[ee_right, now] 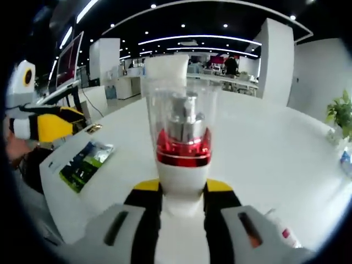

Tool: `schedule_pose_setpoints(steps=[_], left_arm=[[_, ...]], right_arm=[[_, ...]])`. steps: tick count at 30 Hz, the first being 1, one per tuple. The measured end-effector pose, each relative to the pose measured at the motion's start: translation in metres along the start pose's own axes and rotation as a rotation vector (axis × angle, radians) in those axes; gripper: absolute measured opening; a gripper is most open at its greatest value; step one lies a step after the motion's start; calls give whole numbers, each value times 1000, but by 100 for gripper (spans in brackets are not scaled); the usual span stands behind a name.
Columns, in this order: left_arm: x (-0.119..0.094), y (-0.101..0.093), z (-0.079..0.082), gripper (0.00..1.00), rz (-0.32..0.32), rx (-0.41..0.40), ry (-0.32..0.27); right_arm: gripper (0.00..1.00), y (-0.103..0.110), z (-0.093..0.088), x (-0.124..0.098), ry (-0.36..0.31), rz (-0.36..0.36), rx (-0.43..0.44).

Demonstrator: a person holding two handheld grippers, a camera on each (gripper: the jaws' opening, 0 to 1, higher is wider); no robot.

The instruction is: Arrange the skincare products in the storage area until every visible bottle or jar stands upright without overlapping.

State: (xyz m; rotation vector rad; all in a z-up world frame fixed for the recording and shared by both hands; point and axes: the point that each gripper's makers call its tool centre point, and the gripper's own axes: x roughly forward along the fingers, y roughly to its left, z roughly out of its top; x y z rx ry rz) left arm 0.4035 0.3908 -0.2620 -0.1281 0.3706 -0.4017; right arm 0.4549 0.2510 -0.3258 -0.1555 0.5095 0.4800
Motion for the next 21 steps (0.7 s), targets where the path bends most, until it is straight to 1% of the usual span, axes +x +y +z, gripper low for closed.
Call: schedule_pose_setpoints(steps=[1, 2, 4, 7, 11, 17, 21], left_arm=[[0, 1, -1, 41, 6, -2, 5], [0, 4, -5, 41, 22, -2, 24], [-1, 8, -8, 39, 35, -5, 34], [-2, 10, -8, 39, 44, -16, 32], [-2, 11, -8, 39, 53, -10, 33], [-2, 13, -10, 39, 62, -5, 46], [-3, 15, -10, 38, 70, -14, 45]], right_arm=[[29, -1, 0, 0, 0, -4, 2], [29, -2, 1, 2, 0, -10, 1], [29, -3, 1, 2, -2, -20, 3], [29, -5, 2, 5, -4, -36, 10], [29, -9, 4, 8, 2, -68, 31], [29, -12, 4, 10, 5, -87, 43], [29, -15, 6, 12, -2, -101, 44]])
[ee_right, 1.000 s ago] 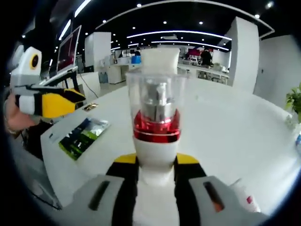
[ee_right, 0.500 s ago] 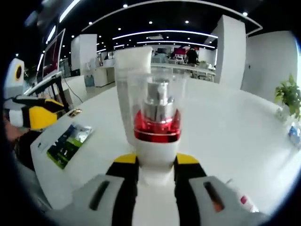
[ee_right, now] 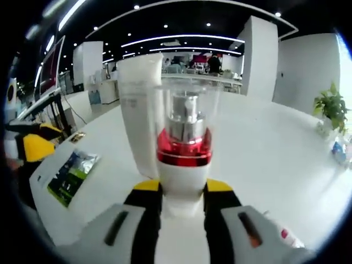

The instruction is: Arrange the skincare products in the storage area until every visible bottle or jar stands upright without overlapping.

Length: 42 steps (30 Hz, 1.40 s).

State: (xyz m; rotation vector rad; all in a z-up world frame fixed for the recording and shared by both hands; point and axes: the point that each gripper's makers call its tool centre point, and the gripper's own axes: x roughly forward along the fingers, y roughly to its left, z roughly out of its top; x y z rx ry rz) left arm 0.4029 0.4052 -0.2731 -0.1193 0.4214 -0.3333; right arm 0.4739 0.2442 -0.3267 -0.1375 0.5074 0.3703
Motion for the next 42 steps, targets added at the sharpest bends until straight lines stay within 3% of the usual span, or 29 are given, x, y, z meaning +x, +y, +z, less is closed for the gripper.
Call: schedule_pose_setpoints(steps=[13, 30, 36, 39, 42], left_arm=[[-2, 6, -9, 38, 24, -6, 24], [0, 5, -10, 37, 20, -12, 32], [0, 5, -11, 37, 17, -18, 34], [0, 6, -11, 37, 16, -23, 36], [0, 4, -11, 37, 9, -34, 35]], right_arm=[[29, -7, 6, 11, -20, -42, 1], [29, -11, 9, 22, 9, -78, -1], [30, -10, 6, 21, 41, -26, -19], [29, -8, -7, 19, 105, 17, -66], [29, -8, -13, 17, 115, 34, -99]])
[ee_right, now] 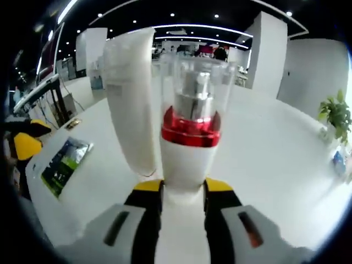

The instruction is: Arrange the skincare products in the storage area until every visible bottle or jar stands upright without overlapping.

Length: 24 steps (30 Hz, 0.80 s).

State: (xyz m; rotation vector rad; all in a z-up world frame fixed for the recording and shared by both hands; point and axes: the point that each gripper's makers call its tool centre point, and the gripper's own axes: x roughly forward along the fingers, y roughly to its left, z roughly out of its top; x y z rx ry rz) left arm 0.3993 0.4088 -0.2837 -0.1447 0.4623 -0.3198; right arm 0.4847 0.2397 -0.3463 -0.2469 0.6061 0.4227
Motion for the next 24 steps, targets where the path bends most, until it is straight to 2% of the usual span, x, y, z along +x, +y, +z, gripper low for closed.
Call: schedule_pose_setpoints(steps=[4, 7, 14, 18, 21, 24], left_arm=[[1, -2, -2, 37, -8, -8, 9], [2, -5, -3, 37, -15, -2, 14], [6, -6, -9, 37, -16, 14, 41], [6, -5, -11, 37, -16, 10, 46], [6, -5, -11, 37, -16, 11, 49], [7, -5, -12, 37, -14, 18, 55]], right_arm=[[28, 4, -8, -1, 25, 34, -44], [25, 1, -11, -1, 35, 24, -103], [25, 0, -14, 1, 24, 36, -95], [28, 1, -7, 5, -9, 85, -55], [28, 0, -7, 10, 12, 106, -31], [28, 3, -7, 10, 18, 87, -44]])
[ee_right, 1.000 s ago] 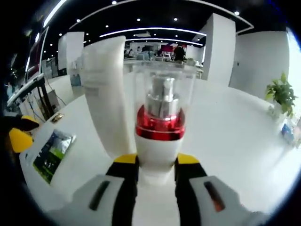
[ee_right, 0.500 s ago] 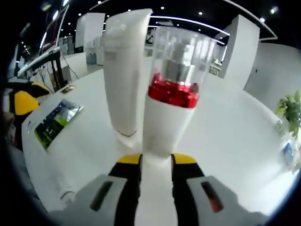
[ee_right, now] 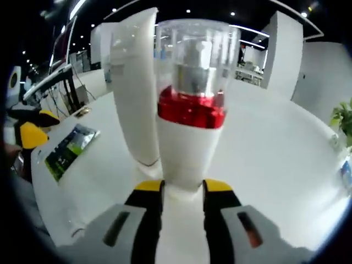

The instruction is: Arrange the skincare products in the storage area until every visible bottle or jar stands upright without overlapping.

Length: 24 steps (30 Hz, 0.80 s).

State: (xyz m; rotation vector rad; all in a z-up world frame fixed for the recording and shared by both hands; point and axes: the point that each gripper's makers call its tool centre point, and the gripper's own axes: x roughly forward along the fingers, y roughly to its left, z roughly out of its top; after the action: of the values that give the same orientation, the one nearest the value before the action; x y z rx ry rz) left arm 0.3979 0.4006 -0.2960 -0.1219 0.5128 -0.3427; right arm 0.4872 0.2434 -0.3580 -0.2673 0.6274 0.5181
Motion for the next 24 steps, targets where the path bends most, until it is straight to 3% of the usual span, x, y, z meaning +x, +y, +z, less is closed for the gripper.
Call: schedule_pose_setpoints(steps=[10, 20, 24], left_arm=[[2, 1, -1, 36, 4, -1, 8], [1, 3, 1, 36, 8, -9, 2], [2, 1, 1, 36, 2, -3, 2]], right_arm=[[28, -1, -1, 2, 7, -133, 82], [28, 2, 1, 4, 17, -166, 95], [28, 3, 1, 5, 20, -152, 60]])
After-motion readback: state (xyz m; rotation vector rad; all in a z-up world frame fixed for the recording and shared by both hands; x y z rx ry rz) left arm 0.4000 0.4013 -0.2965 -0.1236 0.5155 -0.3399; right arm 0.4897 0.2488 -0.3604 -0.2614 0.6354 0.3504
